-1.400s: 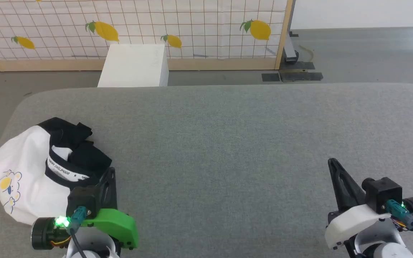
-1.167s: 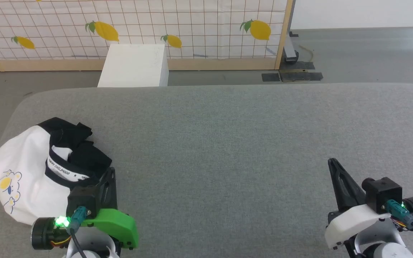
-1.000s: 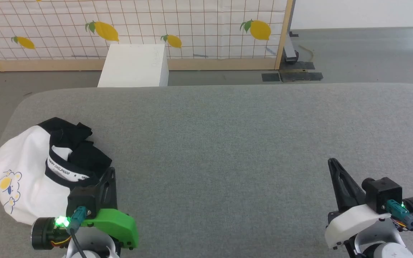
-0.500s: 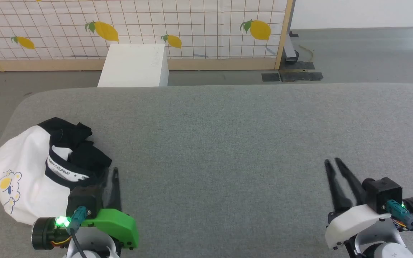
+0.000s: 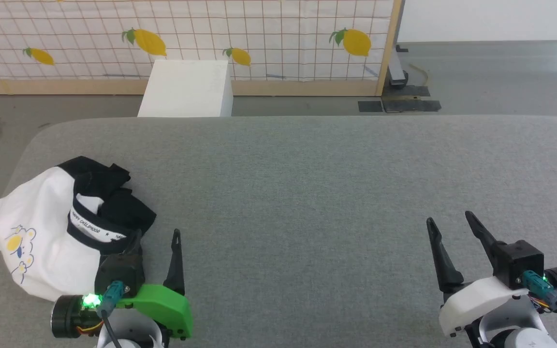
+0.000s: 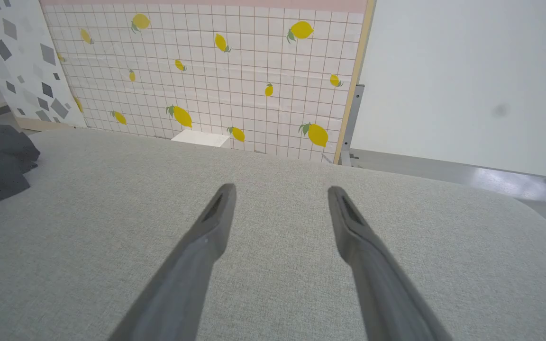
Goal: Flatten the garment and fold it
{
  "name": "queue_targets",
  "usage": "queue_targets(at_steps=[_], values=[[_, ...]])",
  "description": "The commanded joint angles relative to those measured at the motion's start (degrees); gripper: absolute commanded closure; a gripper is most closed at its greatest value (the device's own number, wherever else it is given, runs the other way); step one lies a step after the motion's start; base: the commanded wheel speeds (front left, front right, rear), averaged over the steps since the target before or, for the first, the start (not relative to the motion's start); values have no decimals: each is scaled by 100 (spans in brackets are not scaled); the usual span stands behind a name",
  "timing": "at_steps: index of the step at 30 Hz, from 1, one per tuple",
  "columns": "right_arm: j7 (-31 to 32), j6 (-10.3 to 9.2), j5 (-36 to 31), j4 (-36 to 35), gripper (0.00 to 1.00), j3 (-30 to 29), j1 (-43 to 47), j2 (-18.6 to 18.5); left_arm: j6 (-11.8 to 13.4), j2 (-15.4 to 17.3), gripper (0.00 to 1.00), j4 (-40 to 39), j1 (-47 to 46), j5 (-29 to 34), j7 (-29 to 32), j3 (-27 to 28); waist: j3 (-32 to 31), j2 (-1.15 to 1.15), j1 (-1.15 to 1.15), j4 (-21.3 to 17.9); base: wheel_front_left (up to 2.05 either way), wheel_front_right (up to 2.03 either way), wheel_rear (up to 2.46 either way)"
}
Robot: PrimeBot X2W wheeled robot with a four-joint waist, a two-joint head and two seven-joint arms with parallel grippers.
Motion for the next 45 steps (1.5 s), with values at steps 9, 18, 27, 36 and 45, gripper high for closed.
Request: queue_targets(at_steps=[9,18,27,36,45], values=[[-126,-2,86,76,0,-4,-53,4,107,50,0,183,-174,-102,-155,-88,-38,0,0,334,0,0,0],[-213,-2,134,142,0,5,-65,5,165,126,0,278,-213,-183,-259,-126,-63,0,0,732,0,0,0],[-294,-3,178,198,0,10,-106,6,240,200,0,342,-250,-286,-366,-147,-61,0,0,1179,0,0,0],[-365,-4,226,248,0,19,-145,8,353,232,0,388,-253,-395,-474,-177,-60,0,0,1487,-14,-14,-14],[-436,-5,282,297,0,50,-179,9,468,289,0,425,-227,-503,-579,-194,-78,0,0,1737,-2,-2,-2]])
